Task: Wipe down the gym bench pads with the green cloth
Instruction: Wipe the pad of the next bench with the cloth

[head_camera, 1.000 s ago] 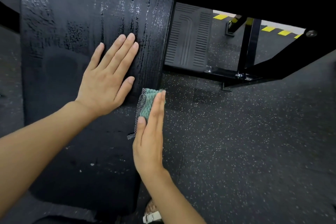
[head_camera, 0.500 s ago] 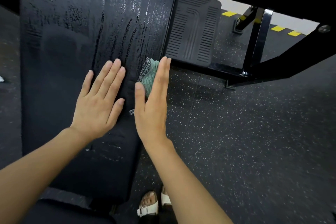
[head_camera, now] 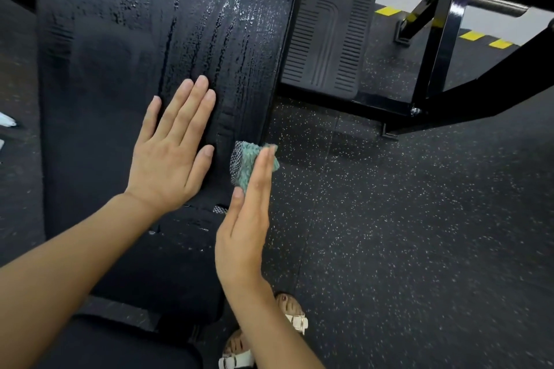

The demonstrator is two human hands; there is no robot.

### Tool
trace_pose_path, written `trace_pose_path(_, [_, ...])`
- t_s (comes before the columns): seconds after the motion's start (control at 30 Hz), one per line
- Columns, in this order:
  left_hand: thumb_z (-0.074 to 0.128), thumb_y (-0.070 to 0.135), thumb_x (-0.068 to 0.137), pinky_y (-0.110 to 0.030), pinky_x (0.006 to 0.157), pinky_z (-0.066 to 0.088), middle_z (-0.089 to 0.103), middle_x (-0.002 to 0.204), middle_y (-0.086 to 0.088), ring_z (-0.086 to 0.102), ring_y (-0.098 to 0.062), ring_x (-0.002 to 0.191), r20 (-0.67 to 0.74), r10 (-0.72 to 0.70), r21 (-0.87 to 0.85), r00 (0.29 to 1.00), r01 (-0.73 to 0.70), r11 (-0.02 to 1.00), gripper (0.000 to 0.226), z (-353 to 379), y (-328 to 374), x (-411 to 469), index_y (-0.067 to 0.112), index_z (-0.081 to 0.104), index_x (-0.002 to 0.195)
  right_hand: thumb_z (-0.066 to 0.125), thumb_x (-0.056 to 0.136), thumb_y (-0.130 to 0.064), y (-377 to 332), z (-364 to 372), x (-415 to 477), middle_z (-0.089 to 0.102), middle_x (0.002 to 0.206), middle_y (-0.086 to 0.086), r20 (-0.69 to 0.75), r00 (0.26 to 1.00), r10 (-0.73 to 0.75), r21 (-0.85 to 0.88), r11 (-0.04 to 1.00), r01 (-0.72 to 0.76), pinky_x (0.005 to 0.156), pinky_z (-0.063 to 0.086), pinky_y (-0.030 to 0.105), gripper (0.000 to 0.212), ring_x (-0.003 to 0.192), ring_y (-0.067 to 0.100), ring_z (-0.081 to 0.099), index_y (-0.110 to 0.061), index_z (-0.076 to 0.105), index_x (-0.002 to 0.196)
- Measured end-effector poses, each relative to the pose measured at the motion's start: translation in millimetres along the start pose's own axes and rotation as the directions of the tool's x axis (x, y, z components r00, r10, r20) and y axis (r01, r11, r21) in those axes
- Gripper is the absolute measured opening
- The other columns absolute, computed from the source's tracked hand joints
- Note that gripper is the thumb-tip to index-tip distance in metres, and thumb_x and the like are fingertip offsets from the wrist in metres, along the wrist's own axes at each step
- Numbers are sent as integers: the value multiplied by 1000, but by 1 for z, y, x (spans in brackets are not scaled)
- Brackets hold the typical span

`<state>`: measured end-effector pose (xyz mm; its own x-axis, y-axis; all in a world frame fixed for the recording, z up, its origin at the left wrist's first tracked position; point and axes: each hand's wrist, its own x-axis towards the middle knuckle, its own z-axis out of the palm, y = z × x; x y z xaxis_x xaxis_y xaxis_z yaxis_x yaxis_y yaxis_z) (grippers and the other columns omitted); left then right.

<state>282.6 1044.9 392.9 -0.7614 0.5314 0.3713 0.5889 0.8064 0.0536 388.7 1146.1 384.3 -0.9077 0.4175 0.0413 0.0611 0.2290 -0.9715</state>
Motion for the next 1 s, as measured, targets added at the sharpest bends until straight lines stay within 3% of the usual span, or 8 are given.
trace_pose_path(0.3, [20, 35, 104, -41, 124, 1, 14, 164, -10, 0, -14, 153, -3, 14, -11, 1000, -14, 1000, 61, 1, -2, -1, 9, 9, 158, 27, 107, -13, -16, 2, 59, 8, 164, 6, -96, 994, -53, -3, 999, 53, 119, 7, 18, 51, 149, 4, 0, -18, 3, 152])
trace_pose_path(0.5, [21, 34, 103, -41, 124, 0, 13, 165, -11, 2, -16, 153, 3, 20, -24, 1000, -20, 1000, 61, 0, -2, -1, 7, 11, 157, 31, 106, -11, -4, 8, 28, 3, 164, 9, -87, 994, -62, -70, 996, 56, 123, 13, 34, 56, 152, 15, 1, -7, 4, 154])
trace_pose_path(0.63, [24, 32, 103, -40, 124, -1, 14, 165, -12, 6, -19, 153, -4, 33, -22, 999, -33, 999, 61, -1, -1, -1, 6, 14, 157, 29, 106, -15, 9, 11, -8, -1, 165, 3, -64, 997, -30, -105, 994, 23, 121, 9, 24, 56, 151, 13, 0, -12, 0, 154])
trace_pose_path(0.87, [25, 31, 102, -39, 123, -3, 13, 165, -13, 8, -24, 153, 4, 52, -52, 999, -52, 997, 62, -3, -1, -7, 7, 12, 157, 26, 106, -22, 31, 17, -69, -6, 165, -8, -32, 999, 15, -110, 994, -19, 121, 12, 24, 61, 151, 11, -1, -36, -9, 154])
trace_pose_path(1.0, [26, 31, 102, -39, 123, -3, 13, 165, -13, 8, -24, 153, 6, 69, -43, 998, -69, 997, 62, -2, -1, -16, 7, 12, 157, 25, 107, -22, 33, 17, -70, -1, 165, -6, -49, 998, 42, -43, 998, -44, 121, 9, 23, 57, 151, 9, 0, -30, -6, 154])
